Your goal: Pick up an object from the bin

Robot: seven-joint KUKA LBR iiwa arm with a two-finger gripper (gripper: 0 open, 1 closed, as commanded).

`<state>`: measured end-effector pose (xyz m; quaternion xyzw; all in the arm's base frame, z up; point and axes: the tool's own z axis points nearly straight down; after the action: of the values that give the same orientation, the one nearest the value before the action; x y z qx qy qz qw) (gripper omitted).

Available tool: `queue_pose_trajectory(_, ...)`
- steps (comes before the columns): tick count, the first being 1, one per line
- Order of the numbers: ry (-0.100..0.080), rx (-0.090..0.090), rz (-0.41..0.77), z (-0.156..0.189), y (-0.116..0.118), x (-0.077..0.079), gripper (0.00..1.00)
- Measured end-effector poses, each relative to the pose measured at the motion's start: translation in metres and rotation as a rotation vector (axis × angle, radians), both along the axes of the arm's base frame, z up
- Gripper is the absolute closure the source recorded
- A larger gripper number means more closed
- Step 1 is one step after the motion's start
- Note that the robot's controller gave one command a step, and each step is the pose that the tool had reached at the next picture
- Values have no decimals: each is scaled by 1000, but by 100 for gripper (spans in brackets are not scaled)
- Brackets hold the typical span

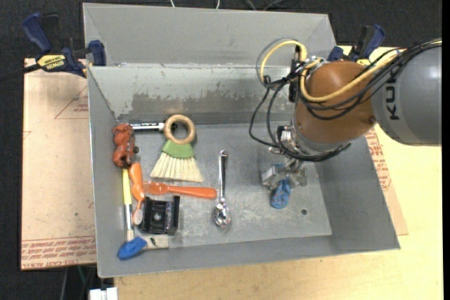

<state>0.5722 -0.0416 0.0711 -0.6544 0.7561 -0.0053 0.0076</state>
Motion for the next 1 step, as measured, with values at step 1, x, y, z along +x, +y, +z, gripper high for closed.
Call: queue_pose_trajectory(1,0,2,-3,7,1,0,100)
